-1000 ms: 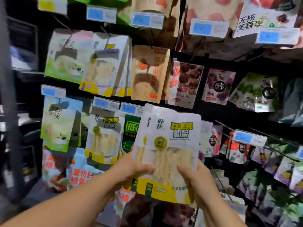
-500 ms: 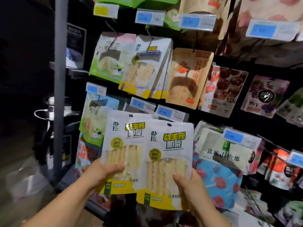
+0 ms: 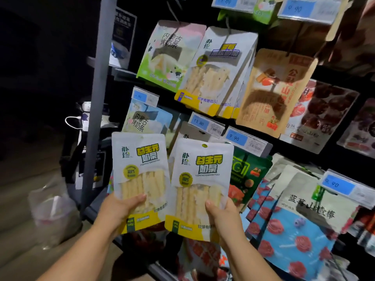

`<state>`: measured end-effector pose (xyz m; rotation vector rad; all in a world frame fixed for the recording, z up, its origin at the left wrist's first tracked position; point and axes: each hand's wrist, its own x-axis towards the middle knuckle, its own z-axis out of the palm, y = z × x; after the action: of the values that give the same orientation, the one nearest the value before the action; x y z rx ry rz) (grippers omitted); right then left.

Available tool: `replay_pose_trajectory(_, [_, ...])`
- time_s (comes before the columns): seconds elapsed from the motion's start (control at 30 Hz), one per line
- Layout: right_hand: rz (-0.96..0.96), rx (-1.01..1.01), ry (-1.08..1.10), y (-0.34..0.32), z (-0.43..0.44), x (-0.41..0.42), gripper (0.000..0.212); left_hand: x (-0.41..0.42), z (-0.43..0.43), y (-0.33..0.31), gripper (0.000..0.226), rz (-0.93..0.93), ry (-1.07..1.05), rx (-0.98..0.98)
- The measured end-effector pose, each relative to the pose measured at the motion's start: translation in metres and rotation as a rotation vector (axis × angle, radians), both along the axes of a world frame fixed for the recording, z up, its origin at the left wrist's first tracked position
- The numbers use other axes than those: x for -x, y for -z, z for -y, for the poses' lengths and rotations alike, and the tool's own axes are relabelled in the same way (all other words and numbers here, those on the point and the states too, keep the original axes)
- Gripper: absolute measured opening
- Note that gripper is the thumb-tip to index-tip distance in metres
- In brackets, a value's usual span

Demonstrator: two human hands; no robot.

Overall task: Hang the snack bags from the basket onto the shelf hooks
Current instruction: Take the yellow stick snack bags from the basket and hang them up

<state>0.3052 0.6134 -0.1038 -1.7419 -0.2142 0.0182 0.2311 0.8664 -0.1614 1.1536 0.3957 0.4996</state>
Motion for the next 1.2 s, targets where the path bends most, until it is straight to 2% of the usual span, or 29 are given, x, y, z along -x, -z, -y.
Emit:
replay_pose_trajectory(0.07, [0.013,-0.014,0.001,0.003,-0.013,-0.001,0.045,-0.002,-0.006,0.009,0.077,-0.026,-0.055,-0.013])
replay_pose_trajectory(0.17, [0.038,-0.066,0.008,0.014,-0.025,-0.013,0.076,-0.002,-0.011,0.014,0.067,-0.04,-0.098,0.008])
replay_pose_trajectory(0.2, [0.043,-0.081,0.003,0.015,-0.028,-0.016,0.075,-0.002,-0.012,0.014,0.066,-0.04,-0.099,0.015])
replay_pose_trajectory(0.37, [0.064,-0.052,0.002,-0.001,-0.045,-0.026,0.044,-0.006,-0.017,0.016,0.071,-0.058,-0.105,0.012])
replay_pose_trajectory(0.47, [0.09,-0.017,0.033,-0.005,-0.05,-0.03,0.047,-0.009,-0.021,0.019,0.08,-0.06,-0.142,0.003])
replay_pose_trajectory(0.57, [0.077,-0.02,0.058,-0.005,-0.052,-0.035,0.032,-0.011,-0.023,0.022,0.082,-0.07,-0.141,-0.005])
replay_pose_trajectory(0.67, [0.015,-0.068,0.077,-0.002,-0.051,-0.043,0.024,-0.007,-0.019,0.016,0.076,-0.101,-0.147,-0.103])
replay_pose_trajectory(0.87, [0.008,-0.046,0.125,-0.005,-0.053,-0.05,0.022,0.001,-0.016,0.006,0.048,-0.156,-0.173,-0.244])
replay_pose_trajectory(0.97, [0.0,-0.013,0.142,-0.009,-0.055,-0.052,0.024,0.003,-0.015,0.003,0.042,-0.173,-0.173,-0.324])
replay_pose_trajectory(1.07, [0.002,0.051,0.148,-0.014,-0.058,-0.055,0.017,0.004,-0.017,0.003,0.037,-0.18,-0.187,-0.368])
replay_pose_trajectory(1.2, [-0.011,0.253,0.159,-0.015,-0.057,-0.057,0.036,0.005,-0.019,0.006,0.04,-0.192,-0.185,-0.411])
